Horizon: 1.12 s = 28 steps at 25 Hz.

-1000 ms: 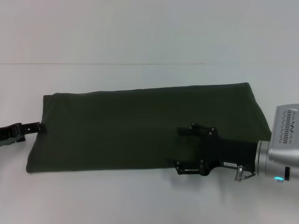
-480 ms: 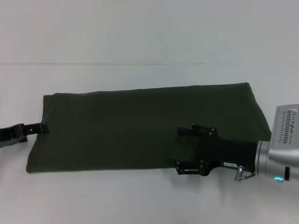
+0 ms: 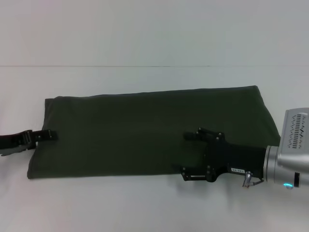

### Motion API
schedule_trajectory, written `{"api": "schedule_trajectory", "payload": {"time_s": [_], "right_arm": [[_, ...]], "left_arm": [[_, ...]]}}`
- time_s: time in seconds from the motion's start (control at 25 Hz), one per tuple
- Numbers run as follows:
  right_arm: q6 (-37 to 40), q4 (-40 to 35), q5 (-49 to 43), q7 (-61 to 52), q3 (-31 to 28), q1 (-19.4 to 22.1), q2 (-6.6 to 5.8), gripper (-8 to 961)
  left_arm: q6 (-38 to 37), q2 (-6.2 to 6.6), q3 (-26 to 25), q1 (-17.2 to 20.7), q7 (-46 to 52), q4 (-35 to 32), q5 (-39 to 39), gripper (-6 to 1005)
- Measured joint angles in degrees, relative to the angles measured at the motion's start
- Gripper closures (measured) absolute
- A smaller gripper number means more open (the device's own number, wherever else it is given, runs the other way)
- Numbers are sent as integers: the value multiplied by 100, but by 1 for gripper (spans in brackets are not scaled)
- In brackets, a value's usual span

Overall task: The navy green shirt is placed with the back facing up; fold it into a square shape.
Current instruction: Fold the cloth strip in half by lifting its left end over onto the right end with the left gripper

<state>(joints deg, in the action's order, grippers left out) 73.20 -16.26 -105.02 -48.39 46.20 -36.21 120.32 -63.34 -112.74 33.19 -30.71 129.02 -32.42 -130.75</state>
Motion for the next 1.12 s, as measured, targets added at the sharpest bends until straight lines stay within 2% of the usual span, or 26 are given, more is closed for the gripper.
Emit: {"api": "schedule_trajectory", "payload": {"time_s": [0.88, 1.12], "right_arm": [[22, 15, -1, -16, 29, 17, 0, 13], [40, 18, 0, -14, 18, 45, 0, 13]], "left_arm": [[-178, -277, 76, -286, -3, 146, 7, 144], [-204, -286, 88, -322, 66, 146, 34, 145]]}}
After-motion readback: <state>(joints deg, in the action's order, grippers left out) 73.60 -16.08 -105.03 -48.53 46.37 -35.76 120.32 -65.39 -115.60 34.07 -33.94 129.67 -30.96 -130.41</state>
